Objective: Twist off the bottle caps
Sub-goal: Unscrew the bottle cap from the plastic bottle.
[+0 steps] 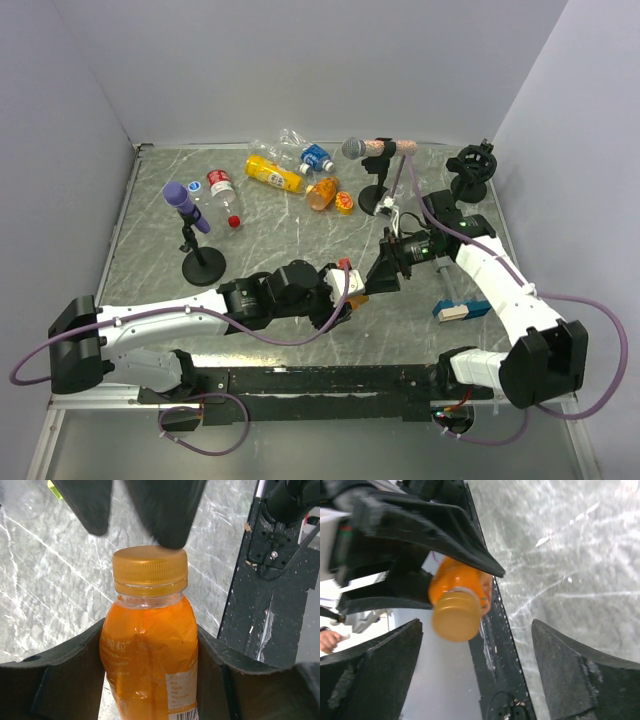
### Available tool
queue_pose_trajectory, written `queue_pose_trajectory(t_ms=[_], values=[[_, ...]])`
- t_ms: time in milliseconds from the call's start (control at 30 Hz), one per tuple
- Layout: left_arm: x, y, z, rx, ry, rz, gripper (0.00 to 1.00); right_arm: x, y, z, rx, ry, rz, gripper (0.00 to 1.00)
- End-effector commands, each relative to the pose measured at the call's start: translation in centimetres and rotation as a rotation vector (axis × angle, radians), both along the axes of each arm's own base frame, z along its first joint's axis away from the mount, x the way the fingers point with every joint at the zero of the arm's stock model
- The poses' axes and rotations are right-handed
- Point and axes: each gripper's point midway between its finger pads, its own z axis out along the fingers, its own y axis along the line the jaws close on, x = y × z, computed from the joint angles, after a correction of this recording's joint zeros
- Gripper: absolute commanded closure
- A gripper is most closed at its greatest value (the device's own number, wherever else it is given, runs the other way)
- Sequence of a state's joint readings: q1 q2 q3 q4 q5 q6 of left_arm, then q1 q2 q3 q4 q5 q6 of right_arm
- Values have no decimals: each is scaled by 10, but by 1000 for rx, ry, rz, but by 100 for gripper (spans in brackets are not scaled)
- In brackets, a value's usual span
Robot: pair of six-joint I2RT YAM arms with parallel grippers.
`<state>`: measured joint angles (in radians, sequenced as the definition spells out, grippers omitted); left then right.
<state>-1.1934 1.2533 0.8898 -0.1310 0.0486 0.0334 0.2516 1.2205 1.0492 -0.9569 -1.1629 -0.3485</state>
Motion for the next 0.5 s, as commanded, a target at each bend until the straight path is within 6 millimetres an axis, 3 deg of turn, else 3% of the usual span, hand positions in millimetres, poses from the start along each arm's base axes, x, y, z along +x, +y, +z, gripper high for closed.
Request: queue_pose_trajectory(t_ms=[0,267,467], values=[[6,-5,21,-78,-42,35,63,-3,5,-1,-47,60,1,9],[13,-7,21,-71,-57,62,64,-8,12,3,-24,69,40,34],[13,-10,23,-75,-57,56,64,-8,14,4,-16,74,50,38]])
